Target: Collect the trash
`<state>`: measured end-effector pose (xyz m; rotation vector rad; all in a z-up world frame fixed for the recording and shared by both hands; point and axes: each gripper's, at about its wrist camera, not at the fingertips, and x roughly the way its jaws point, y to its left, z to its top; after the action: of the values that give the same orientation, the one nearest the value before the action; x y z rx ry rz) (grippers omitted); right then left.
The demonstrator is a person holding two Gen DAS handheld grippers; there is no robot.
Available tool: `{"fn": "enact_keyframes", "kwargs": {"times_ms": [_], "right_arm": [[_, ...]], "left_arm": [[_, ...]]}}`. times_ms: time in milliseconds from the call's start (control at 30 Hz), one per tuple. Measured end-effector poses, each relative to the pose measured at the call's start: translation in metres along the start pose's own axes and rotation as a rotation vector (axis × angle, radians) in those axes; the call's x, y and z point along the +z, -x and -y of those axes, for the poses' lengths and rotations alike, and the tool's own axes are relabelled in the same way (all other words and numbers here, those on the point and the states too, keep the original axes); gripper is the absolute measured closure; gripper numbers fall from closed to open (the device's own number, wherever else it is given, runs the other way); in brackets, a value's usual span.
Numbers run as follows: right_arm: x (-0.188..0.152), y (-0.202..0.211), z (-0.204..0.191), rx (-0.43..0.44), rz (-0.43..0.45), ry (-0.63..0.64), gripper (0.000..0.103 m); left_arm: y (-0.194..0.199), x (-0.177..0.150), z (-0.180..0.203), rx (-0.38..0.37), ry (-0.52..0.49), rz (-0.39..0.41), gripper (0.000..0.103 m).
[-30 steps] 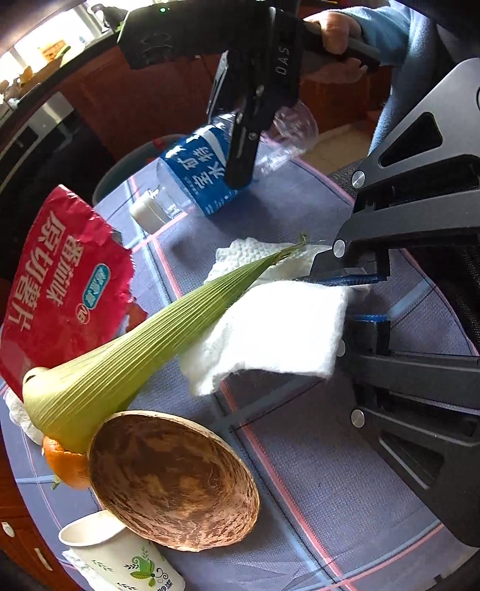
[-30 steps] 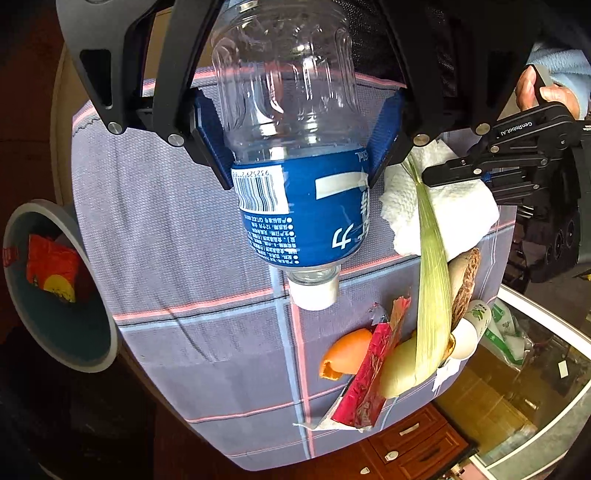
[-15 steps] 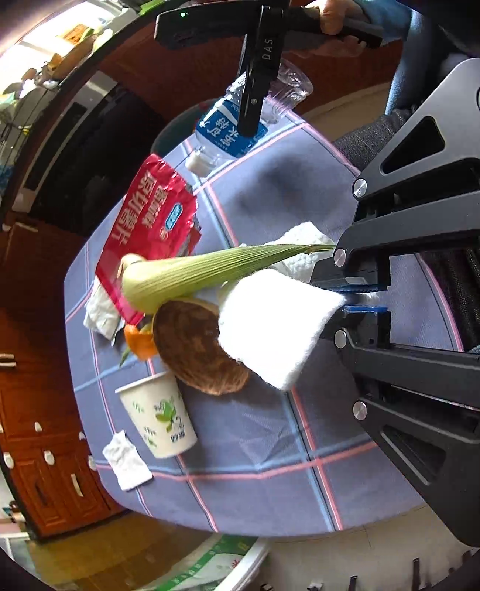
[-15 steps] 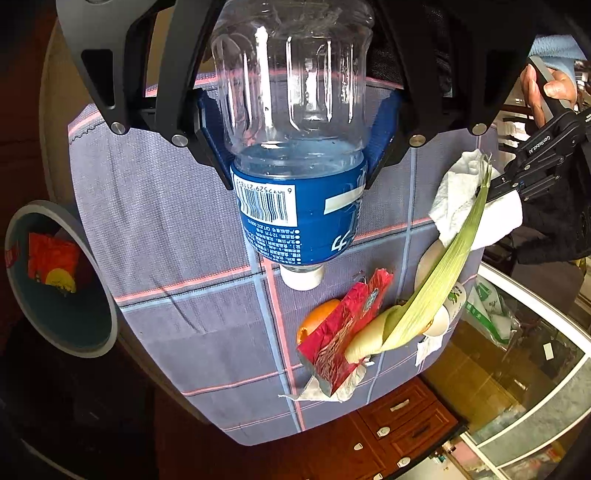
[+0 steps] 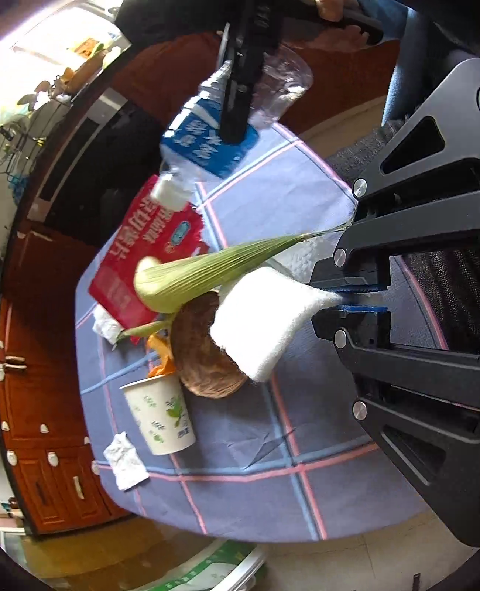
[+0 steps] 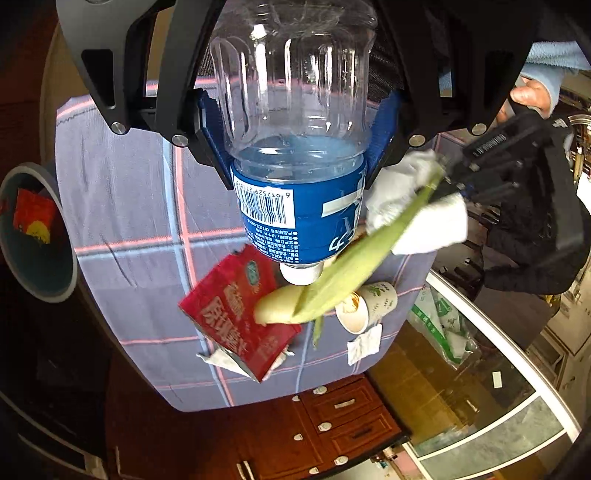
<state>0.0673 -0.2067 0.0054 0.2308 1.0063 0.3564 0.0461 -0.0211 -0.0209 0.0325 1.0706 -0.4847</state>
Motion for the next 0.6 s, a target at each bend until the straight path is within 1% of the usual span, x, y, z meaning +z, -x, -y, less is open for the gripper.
{"fn": "enact_keyframes", "kwargs": {"times_ms": [67,133,233,300,367,433,500,600], "right_arm": [[0.014,-0.006,-0.013,0.019,0.003,0.027,0.04],[0.025,-0.019,-0.029,0.047,-0.019,0.056,0.04],[0.029,-0.049,-0.05,0.058,-0.092,0.105,0.04],[0.024,-0.072,-0.056,0.026,-0.155,0.126,0.04],[0.017,-0.087,-0.05,-0.005,-0.204,0.12,0.04],[0.011,-0.095,-0.038,-0.024,-0.236,0.089,0.04],[0.006,-0.1,-0.024,-0.056,-0.255,0.067,0.04],[-0.001,-0.107,-0.009,-0.055,-0.275,0.019,0.04]], "left_arm": [[-0.011,-0.005,-0.002,-0.022,0.01,-0.029,0.098],[-0.02,-0.01,-0.003,-0.033,0.014,-0.043,0.098],[-0.026,-0.016,-0.004,-0.036,0.007,-0.057,0.098],[-0.029,-0.019,-0.005,-0.036,0.003,-0.064,0.098],[-0.031,-0.022,-0.009,-0.027,0.007,-0.069,0.098],[-0.028,-0.026,-0.019,-0.014,0.039,-0.058,0.098],[-0.021,-0.026,-0.032,-0.004,0.078,-0.037,0.098],[-0.002,-0.024,-0.047,0.013,0.122,0.014,0.098]]}}
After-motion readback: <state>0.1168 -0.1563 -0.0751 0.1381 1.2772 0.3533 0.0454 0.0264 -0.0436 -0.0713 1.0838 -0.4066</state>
